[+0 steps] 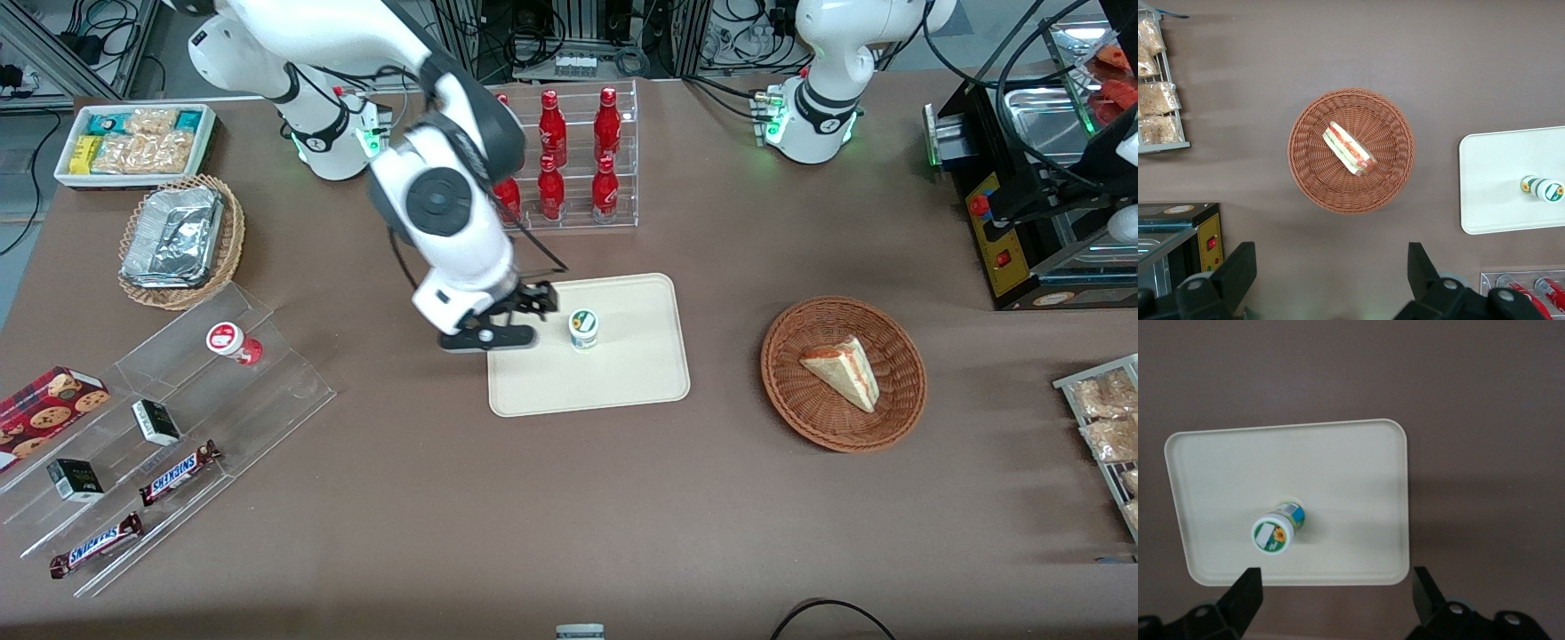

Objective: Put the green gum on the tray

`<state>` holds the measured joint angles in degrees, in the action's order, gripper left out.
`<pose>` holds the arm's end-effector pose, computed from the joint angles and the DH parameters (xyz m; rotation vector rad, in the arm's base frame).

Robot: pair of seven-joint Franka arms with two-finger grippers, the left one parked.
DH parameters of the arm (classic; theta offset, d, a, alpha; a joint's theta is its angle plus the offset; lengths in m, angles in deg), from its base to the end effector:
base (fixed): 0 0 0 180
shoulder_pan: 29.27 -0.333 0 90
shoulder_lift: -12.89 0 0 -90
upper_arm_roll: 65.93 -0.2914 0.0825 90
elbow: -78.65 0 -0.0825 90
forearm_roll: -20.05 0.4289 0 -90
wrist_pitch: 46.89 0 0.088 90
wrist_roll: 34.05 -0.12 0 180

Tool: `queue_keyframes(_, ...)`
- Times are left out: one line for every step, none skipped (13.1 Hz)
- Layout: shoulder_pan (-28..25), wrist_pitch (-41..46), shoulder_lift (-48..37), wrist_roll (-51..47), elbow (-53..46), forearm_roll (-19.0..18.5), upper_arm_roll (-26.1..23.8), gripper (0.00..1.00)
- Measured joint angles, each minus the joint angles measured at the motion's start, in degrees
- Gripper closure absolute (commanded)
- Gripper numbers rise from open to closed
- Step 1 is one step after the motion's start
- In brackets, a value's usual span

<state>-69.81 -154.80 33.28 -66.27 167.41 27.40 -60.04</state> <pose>0.5628 0.4106 0.3942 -3.0791 -0.0120 0.0978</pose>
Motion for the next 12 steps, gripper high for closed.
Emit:
queue_keyframes(0.6, 3.2, -2.0, 1.0, 0.0, -1.0, 0.6, 0.0)
queue_keyframes(1.6, 6.2, -3.9, 1.8, 0.0, -1.8, 1.1, 0.0)
queue_keyframes(2.9, 9.1, -5.9, 2.7, 0.0, -2.2, 1.4, 0.0)
queue_keyframes(4.8, 11.6, -7.9, 3.4, 0.0, -2.3, 1.6, 0.0)
queue_keyframes(7.0, 13.9, -9.8, 4.5, 0.0, -2.4, 1.6, 0.0)
queue_keyframes(9.5, 16.2, -11.5, 6.4, 0.0, -2.4, 1.7, 0.0)
queue_keyframes(12.1, 18.3, -13.1, 8.4, 0.0, -2.5, 1.8, 0.0)
queue_keyframes(14.6, 20.1, -14.5, 10.1, 0.0, -2.5, 1.8, 0.0)
queue_keyframes(17.2, 21.7, -15.7, 12.5, 0.1, -2.5, 1.8, 0.0)
queue_keyframes(19.5, 22.9, -16.7, 15.0, 0.1, -2.5, 1.9, 0.0)
queue_keyframes(21.5, 23.9, -17.7, 17.1, 0.1, -2.5, 1.9, 0.0)
queue_keyframes(23.1, 24.9, -18.5, 18.9, 0.1, -2.5, 1.9, 0.0)
